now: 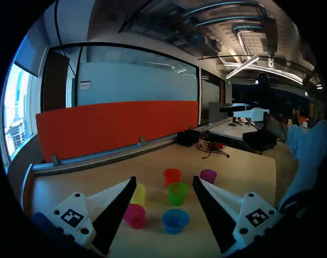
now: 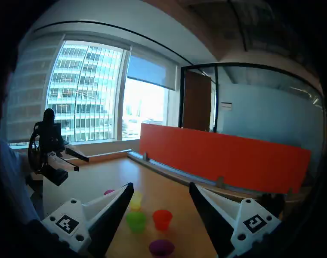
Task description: Pour water
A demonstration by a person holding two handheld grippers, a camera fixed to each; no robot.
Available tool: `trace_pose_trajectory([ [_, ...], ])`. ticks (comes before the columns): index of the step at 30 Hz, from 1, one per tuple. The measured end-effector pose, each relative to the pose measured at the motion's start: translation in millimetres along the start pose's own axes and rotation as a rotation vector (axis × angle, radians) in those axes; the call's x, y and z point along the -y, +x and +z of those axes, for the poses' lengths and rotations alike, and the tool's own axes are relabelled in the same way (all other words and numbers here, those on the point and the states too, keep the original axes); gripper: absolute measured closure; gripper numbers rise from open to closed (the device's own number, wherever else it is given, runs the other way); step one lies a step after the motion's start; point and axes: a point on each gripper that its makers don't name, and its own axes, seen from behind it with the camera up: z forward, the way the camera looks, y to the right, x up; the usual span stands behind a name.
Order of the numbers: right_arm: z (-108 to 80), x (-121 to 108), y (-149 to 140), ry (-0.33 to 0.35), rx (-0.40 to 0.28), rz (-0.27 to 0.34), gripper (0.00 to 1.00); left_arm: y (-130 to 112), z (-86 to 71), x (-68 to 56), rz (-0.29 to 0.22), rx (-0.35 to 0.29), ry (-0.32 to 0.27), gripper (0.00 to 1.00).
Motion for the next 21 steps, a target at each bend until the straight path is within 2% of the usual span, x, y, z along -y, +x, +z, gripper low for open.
trace_pose_trajectory([
  [15, 13.8, 15.6, -33.2, 0.11, 0.1, -0.047, 0.0, -55.5, 12.6, -13.7, 0.015, 0.113, -0.045, 0.02],
  [21, 19.0, 17.2, -43.9, 0.127, 0.126, -0.048, 0.0, -74.8, 17.3, -19.7, -0.002, 0.148, -0.067, 0.02],
])
